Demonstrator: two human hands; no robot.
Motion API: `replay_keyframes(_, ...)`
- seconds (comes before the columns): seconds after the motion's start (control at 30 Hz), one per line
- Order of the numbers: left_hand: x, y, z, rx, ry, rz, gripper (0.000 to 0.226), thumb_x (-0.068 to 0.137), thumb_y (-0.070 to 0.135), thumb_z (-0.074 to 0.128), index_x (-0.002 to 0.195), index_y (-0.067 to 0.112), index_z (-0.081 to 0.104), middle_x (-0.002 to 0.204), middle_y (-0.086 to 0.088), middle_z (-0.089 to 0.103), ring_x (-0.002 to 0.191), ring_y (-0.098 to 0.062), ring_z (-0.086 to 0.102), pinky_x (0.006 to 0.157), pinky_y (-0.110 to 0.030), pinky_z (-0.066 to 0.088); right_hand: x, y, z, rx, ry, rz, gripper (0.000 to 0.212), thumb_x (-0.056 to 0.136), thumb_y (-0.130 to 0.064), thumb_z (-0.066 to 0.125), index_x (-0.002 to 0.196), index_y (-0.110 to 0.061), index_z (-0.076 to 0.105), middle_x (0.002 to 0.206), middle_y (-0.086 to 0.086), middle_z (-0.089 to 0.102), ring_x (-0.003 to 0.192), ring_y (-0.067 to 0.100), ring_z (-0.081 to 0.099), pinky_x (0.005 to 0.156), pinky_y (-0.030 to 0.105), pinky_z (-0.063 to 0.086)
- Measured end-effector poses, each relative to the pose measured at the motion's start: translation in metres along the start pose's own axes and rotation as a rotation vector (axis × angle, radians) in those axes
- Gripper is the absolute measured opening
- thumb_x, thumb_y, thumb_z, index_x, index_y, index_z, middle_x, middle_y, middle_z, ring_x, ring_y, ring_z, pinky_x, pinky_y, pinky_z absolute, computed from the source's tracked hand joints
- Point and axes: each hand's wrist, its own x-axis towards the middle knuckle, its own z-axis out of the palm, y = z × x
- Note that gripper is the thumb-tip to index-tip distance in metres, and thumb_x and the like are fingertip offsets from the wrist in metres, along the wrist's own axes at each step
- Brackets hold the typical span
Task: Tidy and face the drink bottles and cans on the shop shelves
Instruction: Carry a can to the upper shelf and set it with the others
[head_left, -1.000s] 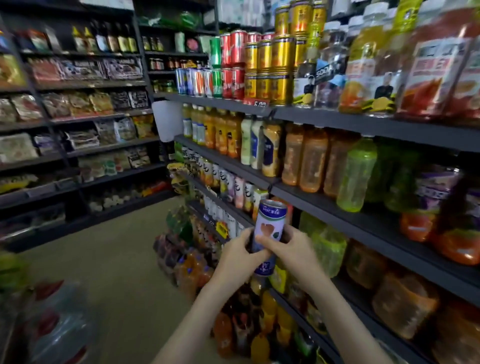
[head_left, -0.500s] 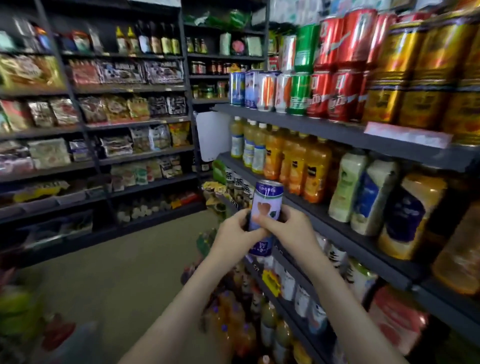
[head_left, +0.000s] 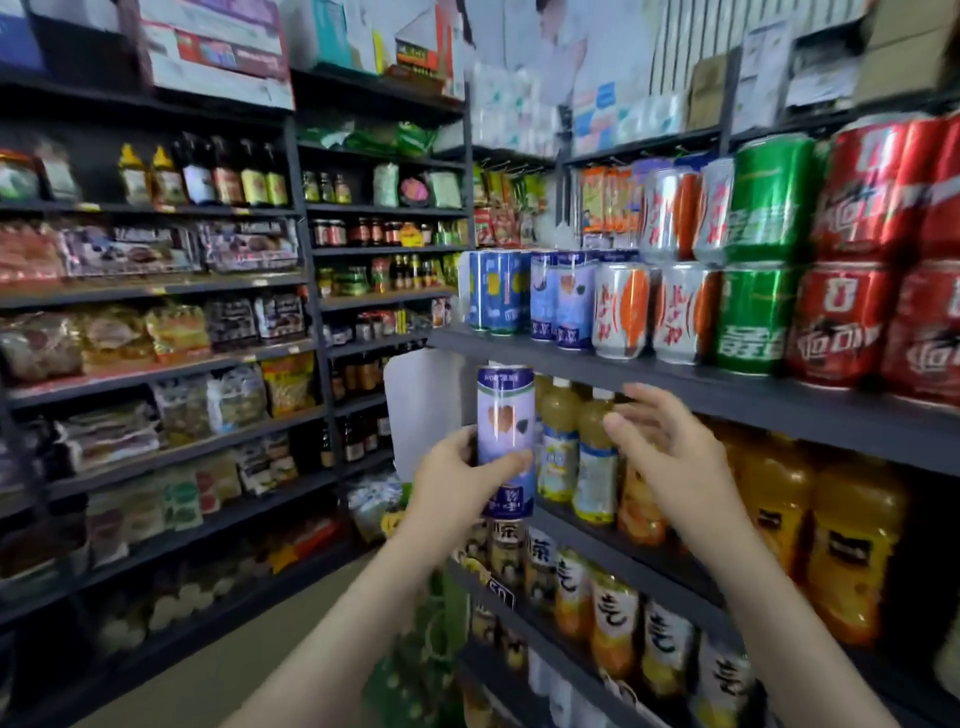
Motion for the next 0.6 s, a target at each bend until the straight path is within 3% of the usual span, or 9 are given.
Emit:
replay_keyframes(0.1, 0.062, 0.004, -0.017, -0.022, -0.004, 0.042, 0.019, 0.08, 0.017, 0.072, 0.096, 0.022, 0.064, 0.094, 0.005, 0.07, 0.086, -0.011, 0.067, 0.077, -0.025, 0.055, 0.047, 0.001, 0.001, -0.075, 0.113, -0.059, 0.029, 0.089, -0.024, 0.063, 0.117, -0.021, 0.058, 0.104, -0.011, 0.063, 0.094, -0.004, 0.057, 0.084, 0.02, 0.045)
replay_keyframes(0.23, 0.133, 0.007, -0.036, -0.027, 0.05, 0.114, 0.024, 0.08, 0.018, 0.073, 0.102, 0.019, 0.065, 0.101, 0.0, 0.07, 0.091, -0.016, 0.067, 0.085, -0.038, 0.055, 0.096, 0.006, 0.016, -0.101, 0.194, -0.106, 0.024, 0.088, -0.022, 0.064, 0.112, -0.021, 0.059, 0.102, -0.01, 0.063, 0.092, -0.005, 0.057, 0.078, 0.013, 0.043)
replay_keyframes(0.37, 0.194, 0.017, -0.046, -0.021, 0.021, 0.232, 0.021, 0.076, 0.021, 0.076, 0.091, 0.031, 0.065, 0.098, 0.007, 0.072, 0.092, -0.014, 0.068, 0.085, -0.042, 0.055, 0.137, 0.001, 0.044, -0.099, 0.151, -0.144, 0.02, 0.086, -0.018, 0.065, 0.105, -0.026, 0.06, 0.101, -0.008, 0.065, 0.094, 0.002, 0.06, 0.085, 0.02, 0.047)
replay_keyframes(0.47, 0.229, 0.031, -0.044, -0.031, -0.019, 0.33, 0.022, 0.075, 0.022, 0.077, 0.089, 0.033, 0.065, 0.096, 0.009, 0.072, 0.091, -0.011, 0.068, 0.084, -0.041, 0.055, 0.161, -0.01, 0.06, -0.077, 0.136, -0.163, 0.019, 0.086, -0.018, 0.065, 0.1, -0.03, 0.062, 0.101, -0.008, 0.067, 0.096, 0.005, 0.062, 0.087, 0.024, 0.048)
replay_keyframes(0.6, 0.266, 0.045, -0.035, -0.064, -0.112, 0.419, 0.023, 0.076, 0.026, 0.076, 0.095, 0.031, 0.064, 0.095, 0.014, 0.071, 0.088, -0.005, 0.067, 0.08, -0.033, 0.056, 0.181, -0.02, 0.062, -0.132, 0.226, -0.211, 0.017, 0.086, -0.018, 0.065, 0.1, -0.028, 0.062, 0.094, -0.01, 0.068, 0.089, 0.0, 0.063, 0.078, 0.014, 0.05)
